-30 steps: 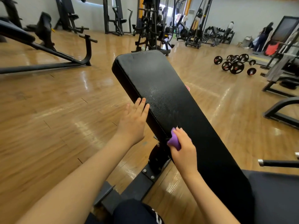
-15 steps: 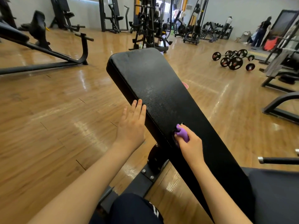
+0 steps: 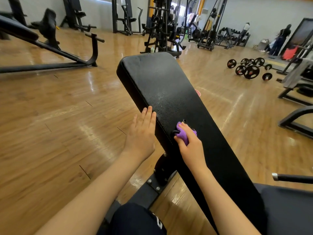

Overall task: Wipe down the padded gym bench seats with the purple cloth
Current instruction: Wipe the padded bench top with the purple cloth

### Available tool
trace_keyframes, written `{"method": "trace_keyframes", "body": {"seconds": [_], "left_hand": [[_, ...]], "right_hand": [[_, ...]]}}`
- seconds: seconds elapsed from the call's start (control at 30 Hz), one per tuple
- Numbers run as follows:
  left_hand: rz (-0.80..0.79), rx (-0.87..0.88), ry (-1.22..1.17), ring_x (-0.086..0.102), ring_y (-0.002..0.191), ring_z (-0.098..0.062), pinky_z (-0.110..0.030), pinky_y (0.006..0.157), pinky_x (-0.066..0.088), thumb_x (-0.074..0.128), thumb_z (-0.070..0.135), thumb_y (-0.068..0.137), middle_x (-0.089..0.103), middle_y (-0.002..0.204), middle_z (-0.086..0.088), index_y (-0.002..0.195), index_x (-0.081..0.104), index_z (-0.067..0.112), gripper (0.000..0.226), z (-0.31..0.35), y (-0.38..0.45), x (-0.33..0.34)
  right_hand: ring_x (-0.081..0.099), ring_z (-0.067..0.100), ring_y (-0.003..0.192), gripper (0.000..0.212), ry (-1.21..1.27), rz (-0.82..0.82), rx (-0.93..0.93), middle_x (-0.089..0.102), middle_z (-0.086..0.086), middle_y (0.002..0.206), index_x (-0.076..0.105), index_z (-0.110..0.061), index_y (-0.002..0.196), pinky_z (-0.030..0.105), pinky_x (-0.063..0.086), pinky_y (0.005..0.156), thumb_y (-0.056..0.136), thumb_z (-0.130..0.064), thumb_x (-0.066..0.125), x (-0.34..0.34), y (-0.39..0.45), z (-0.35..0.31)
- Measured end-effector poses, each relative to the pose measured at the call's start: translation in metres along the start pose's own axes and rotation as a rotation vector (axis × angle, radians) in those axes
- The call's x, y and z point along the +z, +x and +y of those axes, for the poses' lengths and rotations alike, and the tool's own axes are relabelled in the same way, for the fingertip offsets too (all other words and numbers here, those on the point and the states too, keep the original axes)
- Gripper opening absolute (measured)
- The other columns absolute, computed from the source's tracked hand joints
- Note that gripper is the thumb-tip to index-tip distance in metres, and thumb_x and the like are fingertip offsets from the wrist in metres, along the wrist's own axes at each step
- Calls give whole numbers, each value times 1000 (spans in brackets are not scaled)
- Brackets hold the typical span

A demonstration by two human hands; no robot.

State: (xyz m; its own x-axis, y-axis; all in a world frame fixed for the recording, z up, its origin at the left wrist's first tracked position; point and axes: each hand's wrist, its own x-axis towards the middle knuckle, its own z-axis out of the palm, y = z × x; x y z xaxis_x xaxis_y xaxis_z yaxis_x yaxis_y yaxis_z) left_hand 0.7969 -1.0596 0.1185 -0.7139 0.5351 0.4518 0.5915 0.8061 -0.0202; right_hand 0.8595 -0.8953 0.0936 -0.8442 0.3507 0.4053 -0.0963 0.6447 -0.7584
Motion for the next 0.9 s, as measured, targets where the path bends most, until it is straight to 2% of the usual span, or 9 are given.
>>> {"method": "trace_keyframes", "body": {"seconds": [0.07,0.23,0.33,0.43,0.5,0.6,0.63,0.73,0.9], "left_hand": [[0,3,-14,49,128,-35,-48,101,40,57,11,56,49,139,-22,132,52,-4,77,0,-1,0],[-11,-1,-13,50,127,-35,-49,100,42,44,13,62,50,138,-22,131,53,-3,72,-2,0,-3],[-103,-42,-17,23,144,-31,-43,115,19,49,10,73,20,156,-18,148,26,0,79,1,-2,-11],[-117,-53,6,-4,148,-26,-40,118,-2,39,13,88,-7,159,-12,152,0,6,75,2,-3,-11],[-96,-50,-5,4,148,-27,-41,118,5,38,14,86,0,159,-13,152,9,6,72,0,-2,-9],[-13,-72,-96,38,138,-28,-46,108,33,30,26,81,33,151,-16,141,43,3,66,2,-1,1],[-14,-79,-114,34,140,-27,-45,110,30,25,34,83,26,153,-15,144,37,3,69,3,-2,2],[-115,-119,-183,-20,140,-14,-37,115,-5,10,63,87,-28,149,-4,143,-19,12,81,9,-4,9],[-184,-227,-207,-38,131,-17,-38,114,-14,34,73,86,-46,140,-6,132,-38,11,105,20,-5,12]], "right_hand": [[39,6,131,44,9,-3,39,50,-9,135,54,-18,130,25,28,112,88,-6,61,-10,-14,11],[49,7,118,33,47,119,163,59,-1,124,58,-10,124,15,33,97,92,-13,57,-2,11,-3],[52,7,102,16,41,118,111,62,4,107,62,-5,105,14,33,85,93,-13,54,17,54,-35],[52,19,118,19,7,50,29,61,5,118,62,-7,108,23,38,99,93,-16,55,28,73,-42],[42,13,130,35,-21,-11,-26,52,-2,133,57,-10,126,15,29,108,91,-12,57,19,56,-30],[38,10,133,48,-44,-81,-159,45,-13,134,47,-22,130,23,26,112,88,-2,58,-4,23,-2],[38,10,133,50,-48,-93,-187,44,-14,133,45,-23,130,24,25,113,87,1,58,-9,20,5],[38,13,133,48,-68,-127,-200,44,-10,133,48,-14,131,23,26,111,87,2,58,-10,37,2],[34,11,133,50,-161,-271,-375,44,5,143,48,-7,134,14,22,107,86,-5,61,18,92,-55]]}}
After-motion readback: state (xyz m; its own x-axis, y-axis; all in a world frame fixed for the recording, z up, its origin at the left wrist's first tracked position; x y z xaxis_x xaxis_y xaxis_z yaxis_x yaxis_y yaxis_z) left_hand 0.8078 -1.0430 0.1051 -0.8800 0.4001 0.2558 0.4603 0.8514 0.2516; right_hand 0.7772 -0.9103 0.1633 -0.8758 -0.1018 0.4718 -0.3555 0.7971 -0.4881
